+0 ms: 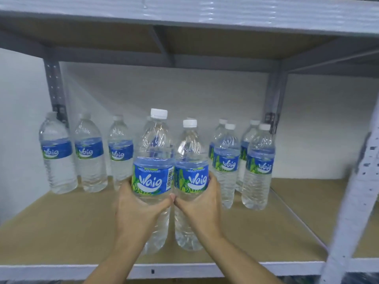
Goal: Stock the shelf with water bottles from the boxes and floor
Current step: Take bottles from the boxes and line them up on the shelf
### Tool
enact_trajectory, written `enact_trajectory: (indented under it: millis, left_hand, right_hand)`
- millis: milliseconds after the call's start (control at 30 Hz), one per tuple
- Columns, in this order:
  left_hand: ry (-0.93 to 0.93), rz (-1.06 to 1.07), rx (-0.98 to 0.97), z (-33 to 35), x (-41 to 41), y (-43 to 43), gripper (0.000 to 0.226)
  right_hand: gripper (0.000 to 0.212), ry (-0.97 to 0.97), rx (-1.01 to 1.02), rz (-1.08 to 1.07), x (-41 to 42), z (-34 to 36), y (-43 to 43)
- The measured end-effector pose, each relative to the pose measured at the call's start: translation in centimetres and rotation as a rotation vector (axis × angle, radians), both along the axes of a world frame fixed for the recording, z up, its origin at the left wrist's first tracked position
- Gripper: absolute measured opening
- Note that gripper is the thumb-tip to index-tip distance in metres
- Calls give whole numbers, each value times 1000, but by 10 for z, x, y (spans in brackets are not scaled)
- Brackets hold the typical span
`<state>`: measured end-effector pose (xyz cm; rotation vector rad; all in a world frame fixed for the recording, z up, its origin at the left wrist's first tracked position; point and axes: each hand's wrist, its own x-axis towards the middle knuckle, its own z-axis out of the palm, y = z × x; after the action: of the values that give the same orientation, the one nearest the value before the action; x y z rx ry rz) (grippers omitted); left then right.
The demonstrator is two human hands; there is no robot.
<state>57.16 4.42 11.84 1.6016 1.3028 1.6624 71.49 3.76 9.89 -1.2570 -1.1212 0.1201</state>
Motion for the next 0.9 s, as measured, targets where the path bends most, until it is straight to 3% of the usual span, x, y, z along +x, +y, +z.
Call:
enact_trajectory:
  millis: [467, 900]
  left_hand:
    - [-31, 29, 66, -7, 22, 80, 87]
    - [-61, 6, 57, -22, 6, 84, 85]
  right_hand:
    - [101, 6, -35, -182, 24, -17, 124]
    - [106, -41, -65, -332, 24, -37, 149]
